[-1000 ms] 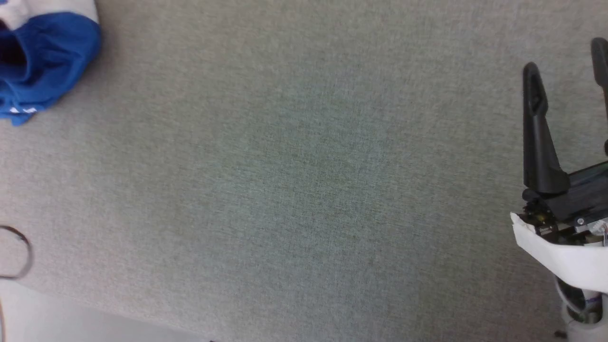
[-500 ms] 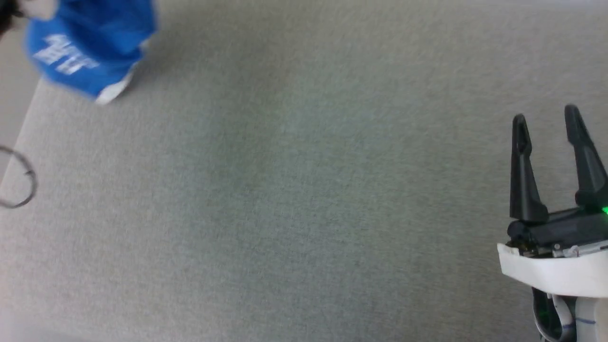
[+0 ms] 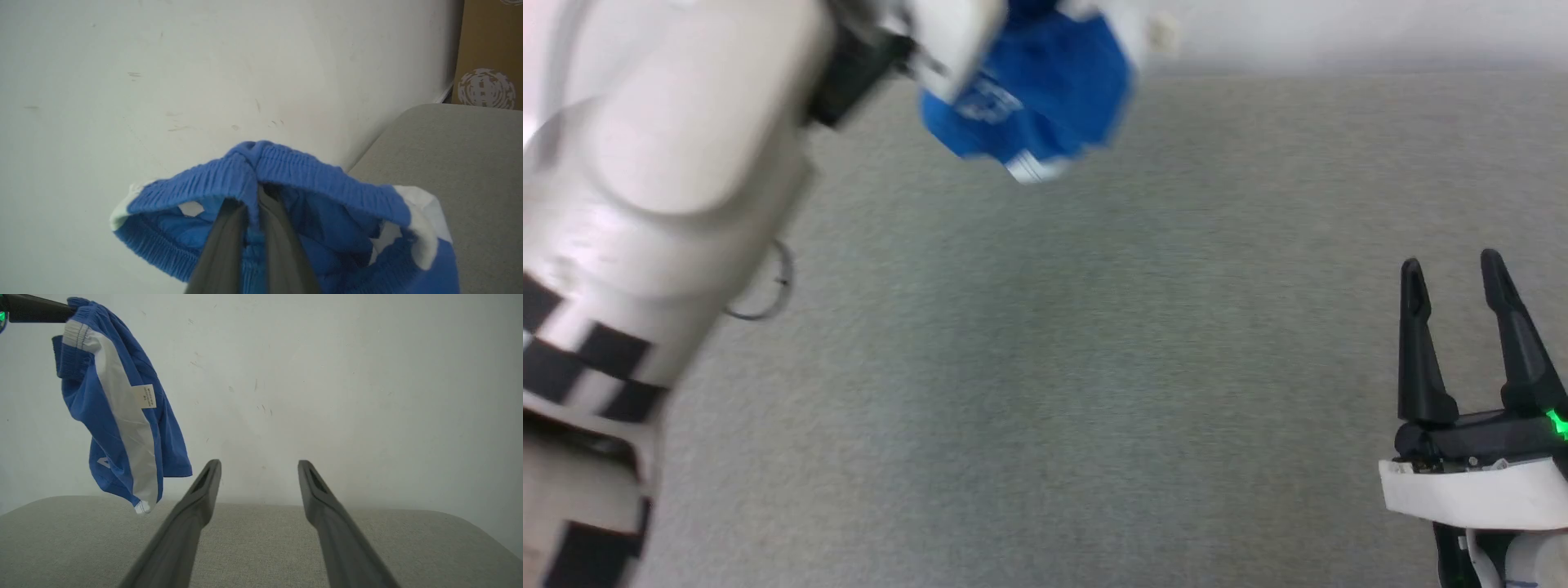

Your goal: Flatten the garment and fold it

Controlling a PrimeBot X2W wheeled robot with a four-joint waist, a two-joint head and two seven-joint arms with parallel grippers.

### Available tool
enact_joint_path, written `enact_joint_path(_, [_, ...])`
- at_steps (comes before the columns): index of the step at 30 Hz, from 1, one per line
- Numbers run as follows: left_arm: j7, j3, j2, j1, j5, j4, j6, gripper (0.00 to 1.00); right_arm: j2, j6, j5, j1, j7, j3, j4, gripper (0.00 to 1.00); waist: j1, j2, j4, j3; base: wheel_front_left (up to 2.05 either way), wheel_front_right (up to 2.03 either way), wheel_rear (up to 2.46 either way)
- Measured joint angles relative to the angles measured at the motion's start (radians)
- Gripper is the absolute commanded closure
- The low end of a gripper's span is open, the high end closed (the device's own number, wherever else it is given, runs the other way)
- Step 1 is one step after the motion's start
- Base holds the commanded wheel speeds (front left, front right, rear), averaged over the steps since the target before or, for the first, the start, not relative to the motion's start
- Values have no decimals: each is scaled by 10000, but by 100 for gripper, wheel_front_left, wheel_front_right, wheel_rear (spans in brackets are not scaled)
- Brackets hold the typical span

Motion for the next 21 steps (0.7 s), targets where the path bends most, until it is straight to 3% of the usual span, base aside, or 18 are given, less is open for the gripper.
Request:
enact_joint_path(8, [-709, -1386, -1053, 1355, -861, -353, 0, 100, 0, 0, 163, 126, 0, -117, 270, 0, 0, 0, -1129, -277, 0, 0, 0])
enact_joint_path(13, [-897, -2385, -1193, 2742, -1193, 502, 0, 100, -2, 0, 196, 128, 0, -263, 374, 0, 0, 0, -1468, -308, 0, 0, 0])
enact_joint_path(21, [-974, -3618, -966, 4297, -1327, 2727, -2, 100, 2, 0, 178, 127, 0, -197, 604, 0, 1, 0, -1271, -166, 0, 0, 0])
